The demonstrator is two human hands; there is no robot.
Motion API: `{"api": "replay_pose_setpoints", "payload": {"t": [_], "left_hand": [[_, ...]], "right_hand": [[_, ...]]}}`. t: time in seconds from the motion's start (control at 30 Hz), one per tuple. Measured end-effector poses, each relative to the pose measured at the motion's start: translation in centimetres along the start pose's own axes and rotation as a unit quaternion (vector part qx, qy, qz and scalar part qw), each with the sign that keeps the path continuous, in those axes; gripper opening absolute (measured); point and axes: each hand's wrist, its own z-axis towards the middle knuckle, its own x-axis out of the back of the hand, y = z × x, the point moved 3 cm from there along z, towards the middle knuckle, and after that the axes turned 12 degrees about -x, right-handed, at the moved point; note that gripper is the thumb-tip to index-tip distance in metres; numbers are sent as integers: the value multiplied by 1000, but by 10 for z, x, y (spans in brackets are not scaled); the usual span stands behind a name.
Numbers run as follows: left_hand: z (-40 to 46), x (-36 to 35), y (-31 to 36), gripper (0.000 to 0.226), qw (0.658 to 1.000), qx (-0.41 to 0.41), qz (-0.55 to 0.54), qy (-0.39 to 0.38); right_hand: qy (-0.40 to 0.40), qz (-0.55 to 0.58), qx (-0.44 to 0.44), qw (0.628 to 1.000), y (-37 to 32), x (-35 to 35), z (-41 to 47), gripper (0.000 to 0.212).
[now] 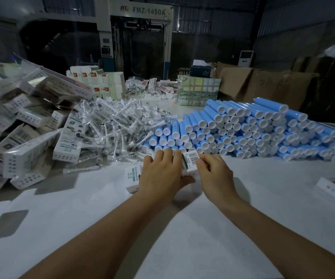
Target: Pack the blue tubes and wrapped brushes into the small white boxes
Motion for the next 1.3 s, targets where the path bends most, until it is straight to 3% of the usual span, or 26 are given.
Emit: {"api": "replay_pose_setpoints", "payload": {"t": [0.1,0.17,0.23,0.3,0.37,0.43,0.53,0.6,0.7,0.77,0.83,0.97,1.07,1.13,1.2,1.23,1.3], "left_hand": [[1,1,-3,76,1000,13,-13,8],[3,2,-6,81,999,26,-30,12],[3,4,-9,83,998,40,-50,16],[3,4,-9,83,997,43,-55,15],[4,4,-5,81,998,30,-46,9],[5,3,0,80,999,19,-38,2],[5,4,5,78,999,19,-29,3],[6,4,8,80,1000,11,-22,0],[5,6,13,83,1000,-3,-27,6],[4,7,15,83,999,-12,-28,13],[3,8,15,82,1000,-17,-22,15],[2,9,16,85,1000,-26,-3,-4],[2,8,15,89,999,-35,4,-14],[1,7,12,89,999,-30,5,-12],[0,7,9,88,1000,-19,1,-7],[1,8,8,89,1000,-14,0,-3],[1,8,9,88,1000,-12,3,0]], "right_hand": [[26,-10,28,999,2,4,5,29],[72,107,5,992,4,12,10,40],[84,277,-71,954,11,17,15,47],[-36,455,-187,870,15,8,17,47],[-208,574,-272,744,13,-7,13,48],[-292,600,-252,700,7,-13,8,48],[-276,621,-205,704,5,-16,9,46],[-226,602,-187,743,8,-16,11,34],[-134,482,-149,853,10,-11,9,18],[-57,294,-79,951,8,-7,6,21],[-6,142,4,990,6,-6,3,31],[-15,64,44,997,10,-7,1,41],[-94,128,-1,987,10,-9,-1,50],[-153,305,-96,935,9,-8,1,46],[-209,466,-169,843,8,-7,5,41],[-224,494,-176,821,7,-6,6,39],[-230,497,-166,820,7,-5,7,32]]}}
